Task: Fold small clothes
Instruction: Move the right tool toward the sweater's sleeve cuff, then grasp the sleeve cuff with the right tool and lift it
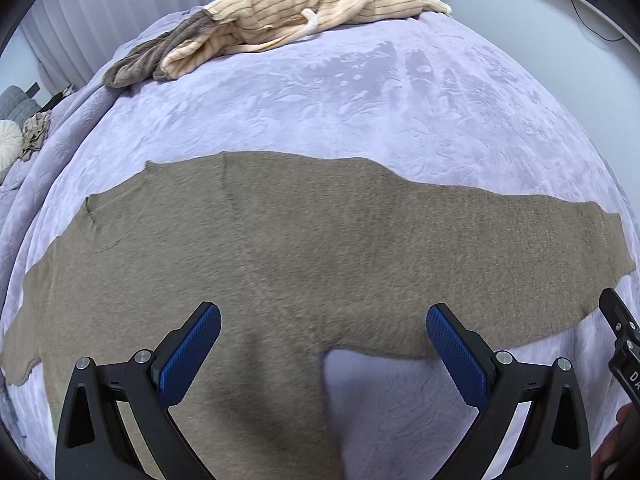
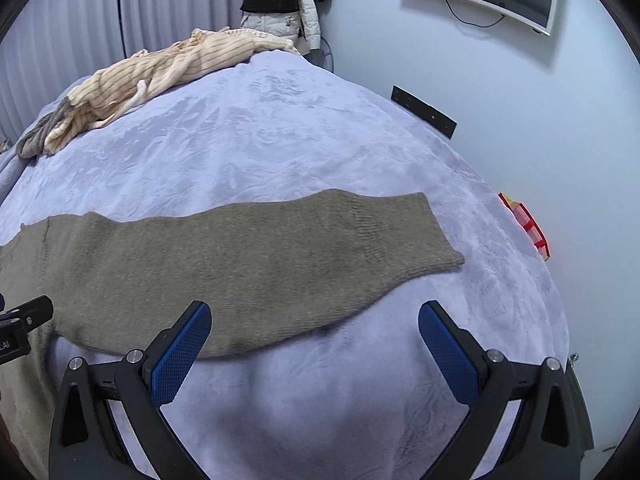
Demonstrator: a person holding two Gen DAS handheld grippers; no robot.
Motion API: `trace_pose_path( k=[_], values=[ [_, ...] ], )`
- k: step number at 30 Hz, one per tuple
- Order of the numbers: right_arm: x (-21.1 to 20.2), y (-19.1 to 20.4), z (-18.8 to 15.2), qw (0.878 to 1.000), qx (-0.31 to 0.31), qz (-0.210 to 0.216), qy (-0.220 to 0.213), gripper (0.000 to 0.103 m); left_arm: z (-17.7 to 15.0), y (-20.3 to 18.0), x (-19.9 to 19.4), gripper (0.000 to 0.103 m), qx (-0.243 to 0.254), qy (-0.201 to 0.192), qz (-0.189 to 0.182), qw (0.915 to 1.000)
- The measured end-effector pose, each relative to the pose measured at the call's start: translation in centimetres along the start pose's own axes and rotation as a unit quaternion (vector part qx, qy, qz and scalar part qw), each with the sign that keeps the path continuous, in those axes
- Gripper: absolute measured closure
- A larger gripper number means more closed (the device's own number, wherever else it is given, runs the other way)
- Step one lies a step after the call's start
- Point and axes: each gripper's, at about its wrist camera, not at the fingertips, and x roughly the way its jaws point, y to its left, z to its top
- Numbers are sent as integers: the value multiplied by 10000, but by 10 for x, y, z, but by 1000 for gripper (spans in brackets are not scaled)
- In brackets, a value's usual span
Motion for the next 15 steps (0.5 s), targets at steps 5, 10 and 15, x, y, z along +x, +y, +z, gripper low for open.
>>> trace_pose_path(
  k=[5, 10, 15],
  values=[
    [24, -34, 5, 9991, 380, -8, 189, 0, 9, -13, 13, 0, 36, 66, 7, 10000],
    [58, -62, 11, 9939, 912, 377, 490, 0, 14, -18, 24, 0, 82, 94, 35, 9999],
    [74, -65, 31, 9917, 1053, 682, 269, 0, 14, -19, 34, 0, 114, 131, 125, 9998]
  ],
)
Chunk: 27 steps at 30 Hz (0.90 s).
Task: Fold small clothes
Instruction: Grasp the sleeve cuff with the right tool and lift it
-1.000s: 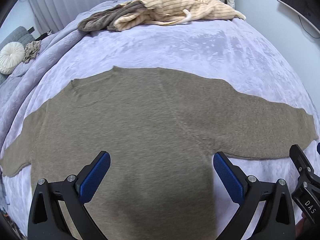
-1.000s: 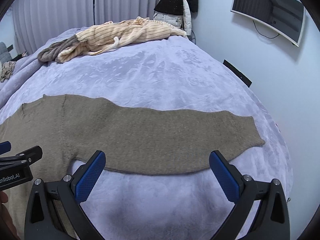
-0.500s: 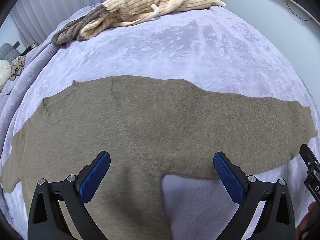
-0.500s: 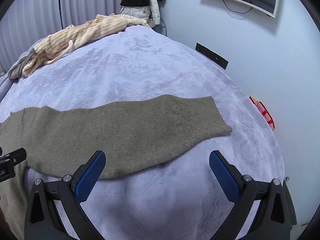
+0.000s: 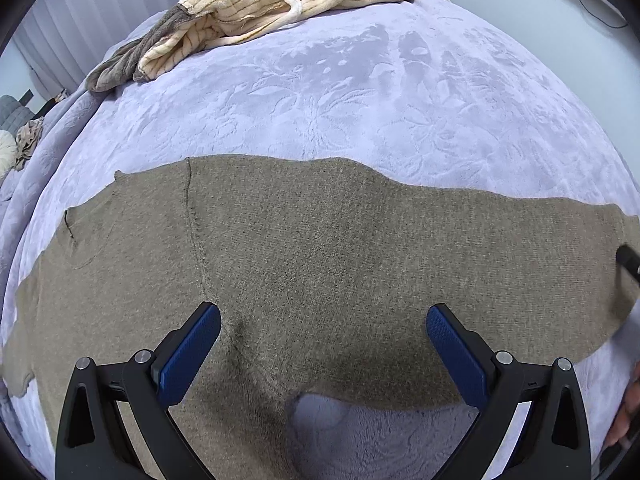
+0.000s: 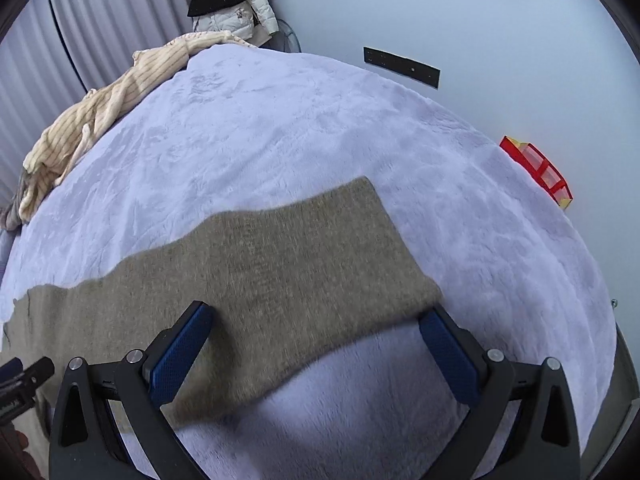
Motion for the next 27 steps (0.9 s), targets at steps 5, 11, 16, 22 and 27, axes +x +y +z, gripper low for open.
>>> trace_pose_path(
  k=[5, 11, 16, 22, 27],
  values=[
    [4, 5, 8, 9991, -195, 351, -119, 29, -1, 0, 7, 0, 22, 23, 31, 10000],
    [-4, 1, 7, 9963, -281, 796, -170, 93, 0, 0, 11, 0, 19, 36, 33, 10000],
    [-13, -4, 8, 9947, -160, 972, -307, 96, 1, 1, 13, 0, -2, 34, 46, 10000],
    [-42, -20, 9, 9942, 147, 808, -690, 97, 5, 17, 21, 0, -318, 140, 52, 9994],
    [-30, -12, 6, 9971, -14, 634, -419, 97, 7, 12, 36, 0, -75, 376, 115, 9992]
  ],
)
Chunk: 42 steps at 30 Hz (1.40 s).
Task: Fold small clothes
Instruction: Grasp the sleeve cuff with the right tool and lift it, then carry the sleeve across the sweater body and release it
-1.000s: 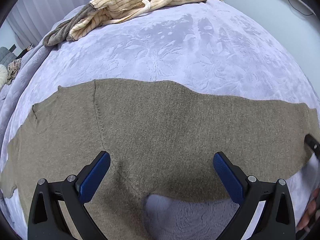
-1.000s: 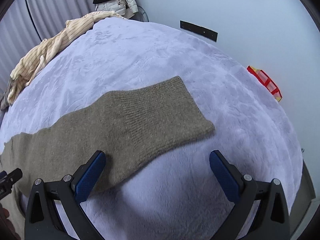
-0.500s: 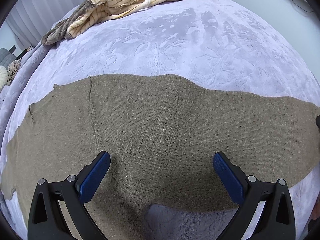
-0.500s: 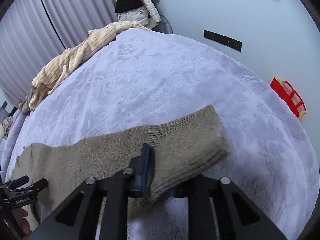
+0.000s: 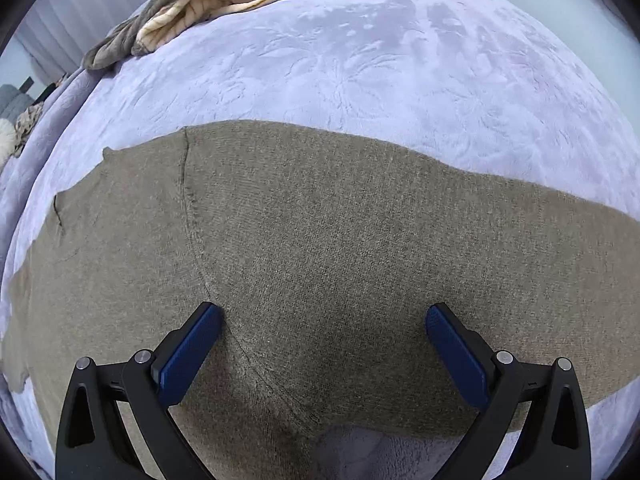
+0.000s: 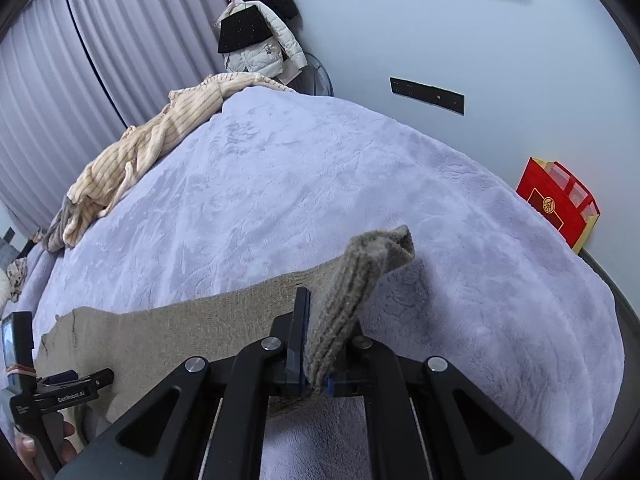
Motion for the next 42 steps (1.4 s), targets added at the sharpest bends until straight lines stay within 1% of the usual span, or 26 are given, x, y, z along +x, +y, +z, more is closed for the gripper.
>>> trace_pose_path(
  k=[4, 8, 14, 19, 26, 31, 36, 42],
  values=[
    [-8, 1, 0, 10000, 15, -34, -18, 97, -1, 8, -12, 0, -51, -89, -141, 9998],
    [-20, 11, 3, 9998, -130, -78, -116, 97, -8, 14, -25, 0, 22, -288, -78, 9996],
    [-40, 45, 10, 9987, -433, -18, -254, 97, -21, 28, -43, 0, 20, -519, -146, 9985],
    [-49, 78, 12, 9980, -541, 177, -284, 97, -32, 55, -50, 0, -52, -584, -190, 9981],
    [-62, 135, 7, 9957, -795, 326, -344, 97, -52, 115, -46, 0, -409, -429, -217, 9980],
    [-70, 186, -2, 9928, -1040, 476, -364, 97, -70, 153, -50, 0, -647, -420, -251, 9967],
    [-73, 244, -19, 9879, -1377, 638, -333, 97, -88, 188, -59, 0, -805, -523, -287, 9950],
    [-72, 310, -48, 9810, -1745, 804, -255, 97, -106, 226, -67, 0, -969, -630, -274, 9929]
  ],
)
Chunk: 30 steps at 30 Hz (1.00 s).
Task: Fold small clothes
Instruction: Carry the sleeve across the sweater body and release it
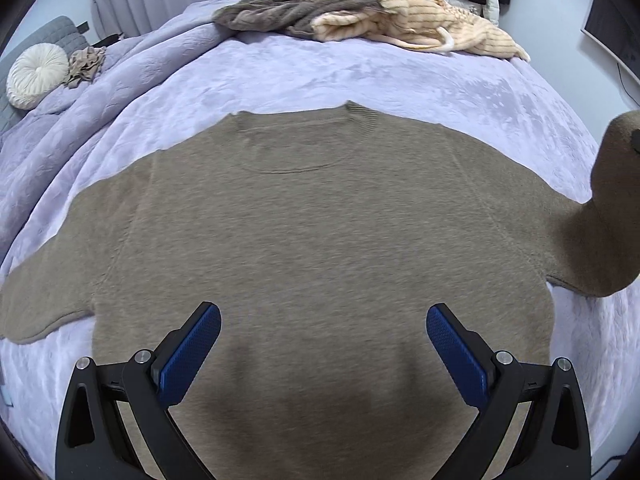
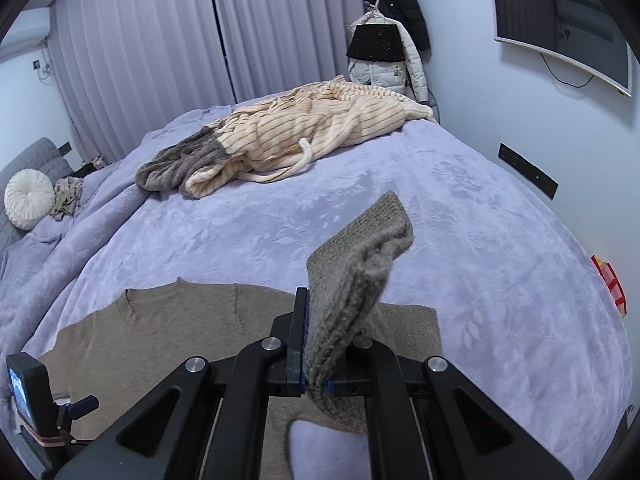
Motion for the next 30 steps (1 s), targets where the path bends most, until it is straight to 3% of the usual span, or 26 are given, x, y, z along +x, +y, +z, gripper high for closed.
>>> trace_pose_path(
  k=[30],
  values=[
    [54, 238, -56, 9864, -1433, 578, 562, 97, -36, 151, 9, 0, -903, -21, 136, 9958]
  ],
)
